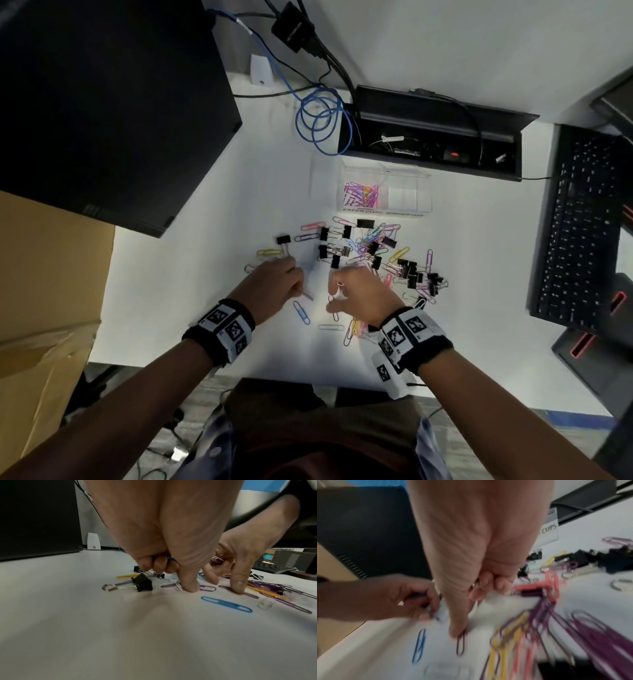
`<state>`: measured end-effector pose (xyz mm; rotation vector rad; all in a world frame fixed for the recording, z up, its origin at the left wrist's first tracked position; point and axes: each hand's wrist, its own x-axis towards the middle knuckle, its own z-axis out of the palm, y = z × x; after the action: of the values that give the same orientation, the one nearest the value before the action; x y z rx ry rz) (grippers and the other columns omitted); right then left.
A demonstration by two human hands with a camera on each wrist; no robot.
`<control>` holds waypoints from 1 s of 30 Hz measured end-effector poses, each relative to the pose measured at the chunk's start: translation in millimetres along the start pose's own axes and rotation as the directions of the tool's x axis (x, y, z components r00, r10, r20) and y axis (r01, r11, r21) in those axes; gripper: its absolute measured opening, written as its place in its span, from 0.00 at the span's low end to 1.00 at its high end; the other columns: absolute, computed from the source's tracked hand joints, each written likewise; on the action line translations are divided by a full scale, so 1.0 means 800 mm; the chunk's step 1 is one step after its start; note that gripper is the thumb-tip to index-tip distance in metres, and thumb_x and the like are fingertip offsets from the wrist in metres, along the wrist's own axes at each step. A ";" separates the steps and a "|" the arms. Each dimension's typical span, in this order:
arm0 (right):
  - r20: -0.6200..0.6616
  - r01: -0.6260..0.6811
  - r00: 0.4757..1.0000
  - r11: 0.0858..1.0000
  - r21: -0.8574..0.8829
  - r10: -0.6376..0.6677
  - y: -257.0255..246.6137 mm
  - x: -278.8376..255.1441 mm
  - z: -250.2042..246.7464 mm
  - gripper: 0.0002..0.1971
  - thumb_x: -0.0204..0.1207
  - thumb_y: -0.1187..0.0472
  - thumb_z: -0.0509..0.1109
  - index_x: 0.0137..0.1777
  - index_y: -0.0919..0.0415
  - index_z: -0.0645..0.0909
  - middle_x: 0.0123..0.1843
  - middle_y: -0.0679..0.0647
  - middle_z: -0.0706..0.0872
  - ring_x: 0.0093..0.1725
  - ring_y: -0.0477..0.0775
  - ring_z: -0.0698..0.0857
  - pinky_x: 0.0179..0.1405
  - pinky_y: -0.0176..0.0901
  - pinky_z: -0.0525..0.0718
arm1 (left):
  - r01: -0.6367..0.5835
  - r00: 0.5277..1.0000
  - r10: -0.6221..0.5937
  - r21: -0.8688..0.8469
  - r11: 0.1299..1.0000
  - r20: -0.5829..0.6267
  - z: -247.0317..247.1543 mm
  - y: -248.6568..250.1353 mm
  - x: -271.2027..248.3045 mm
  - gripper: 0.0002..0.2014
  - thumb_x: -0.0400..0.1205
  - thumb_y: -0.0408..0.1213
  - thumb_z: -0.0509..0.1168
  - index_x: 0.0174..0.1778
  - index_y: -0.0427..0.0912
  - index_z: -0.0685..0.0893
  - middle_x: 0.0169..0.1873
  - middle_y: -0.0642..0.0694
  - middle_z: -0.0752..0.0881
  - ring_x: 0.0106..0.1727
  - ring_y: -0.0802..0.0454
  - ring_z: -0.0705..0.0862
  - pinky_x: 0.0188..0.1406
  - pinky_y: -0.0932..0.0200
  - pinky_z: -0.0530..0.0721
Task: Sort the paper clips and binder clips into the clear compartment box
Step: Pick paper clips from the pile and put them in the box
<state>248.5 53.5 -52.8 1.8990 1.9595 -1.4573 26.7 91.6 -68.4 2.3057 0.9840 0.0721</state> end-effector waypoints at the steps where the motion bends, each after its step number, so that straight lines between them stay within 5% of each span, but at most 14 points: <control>1: -0.031 0.021 0.999 1.000 -0.011 -0.021 0.000 0.001 0.004 0.12 0.65 0.54 0.80 0.42 0.58 0.83 0.39 0.50 0.79 0.38 0.51 0.80 0.37 0.42 0.77 | -0.001 1.000 0.001 -0.007 1.000 -0.015 -0.001 0.003 0.001 0.04 0.79 0.35 0.68 0.39 0.44 0.81 0.39 0.47 0.77 0.38 0.48 0.79 0.38 0.49 0.80; 5: -0.098 0.054 0.993 0.996 -0.078 -0.061 0.000 0.003 0.009 0.08 0.74 0.57 0.74 0.40 0.62 0.84 0.39 0.54 0.79 0.39 0.54 0.79 0.41 0.42 0.75 | 0.040 0.995 -0.047 -0.085 0.996 -0.084 -0.003 0.011 0.006 0.04 0.82 0.32 0.62 0.42 0.38 0.81 0.42 0.43 0.77 0.41 0.46 0.79 0.44 0.50 0.79; 10: -0.157 0.029 0.987 0.999 0.017 -0.026 -0.002 -0.002 0.001 0.05 0.75 0.62 0.66 0.41 0.63 0.78 0.38 0.58 0.84 0.37 0.56 0.82 0.36 0.41 0.78 | 0.230 0.938 -0.306 -0.364 0.903 -0.165 0.003 0.024 0.008 0.03 0.82 0.24 0.59 0.45 0.33 0.77 0.41 0.41 0.80 0.40 0.49 0.77 0.41 0.61 0.72; 13: -0.223 0.012 0.974 0.969 0.248 0.046 0.003 -0.008 -0.002 0.02 0.75 0.64 0.70 0.44 0.60 0.79 0.36 0.49 0.83 0.32 0.43 0.78 0.30 0.33 0.74 | 0.313 0.862 -0.483 -0.591 0.744 -0.151 0.001 0.028 0.012 0.05 0.87 0.30 0.54 0.50 0.33 0.73 0.39 0.41 0.85 0.39 0.56 0.84 0.36 0.72 0.77; 16: -0.194 0.003 0.978 0.929 0.371 0.075 0.007 -0.009 -0.004 0.06 0.75 0.64 0.70 0.51 0.55 0.81 0.48 0.46 0.86 0.43 0.40 0.82 0.35 0.22 0.73 | 0.310 0.794 -0.598 -0.774 0.552 -0.109 0.000 0.027 0.012 0.04 0.88 0.33 0.52 0.52 0.38 0.70 0.37 0.41 0.86 0.38 0.49 0.86 0.34 0.68 0.81; 18: -0.141 -0.015 0.987 0.913 0.408 0.079 0.008 -0.005 -0.005 0.12 0.79 0.65 0.65 0.60 0.55 0.80 0.55 0.52 0.86 0.44 0.47 0.83 0.38 0.30 0.76 | 0.318 0.742 -0.670 -0.873 0.370 -0.014 -0.001 0.028 0.012 0.03 0.88 0.34 0.53 0.52 0.39 0.69 0.35 0.43 0.84 0.37 0.49 0.87 0.35 0.63 0.84; 21: -0.123 -0.021 0.990 0.928 0.373 0.072 0.001 0.003 -0.005 0.14 0.83 0.66 0.57 0.64 0.56 0.79 0.45 0.56 0.84 0.35 0.53 0.79 0.35 0.43 0.77 | 0.282 0.699 -0.715 -0.932 0.228 0.036 -0.009 0.028 0.010 0.07 0.87 0.28 0.52 0.48 0.40 0.73 0.32 0.44 0.81 0.31 0.55 0.85 0.35 0.60 0.85; 24: -0.197 0.022 0.979 0.923 0.384 0.058 -0.012 0.007 -0.004 0.13 0.80 0.70 0.55 0.51 0.58 0.80 0.33 0.48 0.78 0.28 0.46 0.76 0.30 0.42 0.74 | 0.333 0.704 -0.710 -0.881 0.337 -0.005 -0.018 0.022 0.002 0.12 0.81 0.26 0.52 0.39 0.43 0.77 0.27 0.47 0.75 0.23 0.59 0.72 0.29 0.61 0.70; 26: -0.230 0.064 0.973 0.939 0.339 0.017 -0.023 0.008 -0.002 0.10 0.79 0.69 0.57 0.46 0.61 0.80 0.30 0.45 0.75 0.24 0.40 0.73 0.27 0.39 0.69 | 0.439 0.793 -0.608 -0.654 0.616 -0.042 -0.022 0.020 -0.008 0.08 0.80 0.38 0.57 0.39 0.45 0.80 0.27 0.53 0.76 0.26 0.60 0.73 0.31 0.59 0.69; 28: -0.210 0.113 0.975 0.973 0.200 -0.070 -0.032 0.010 0.000 0.07 0.78 0.62 0.64 0.52 0.60 0.81 0.35 0.48 0.79 0.32 0.41 0.77 0.34 0.41 0.74 | 0.421 0.889 -0.457 -0.342 0.840 -0.027 -0.019 0.019 -0.020 0.07 0.78 0.47 0.67 0.46 0.49 0.83 0.33 0.53 0.81 0.31 0.56 0.77 0.34 0.60 0.73; 30: -0.184 0.131 0.974 0.991 -0.009 -0.130 -0.034 0.019 0.006 0.17 0.75 0.58 0.70 0.63 0.56 0.79 0.52 0.55 0.84 0.49 0.54 0.83 0.48 0.46 0.81 | 0.373 0.928 -0.370 -0.176 0.911 0.050 -0.009 0.016 -0.026 0.16 0.75 0.46 0.73 0.56 0.49 0.82 0.49 0.50 0.85 0.46 0.50 0.83 0.46 0.57 0.79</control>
<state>220.4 67.2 -49.3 2.0075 2.2017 -1.3579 17.6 74.5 -51.7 1.9163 1.3337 -0.0133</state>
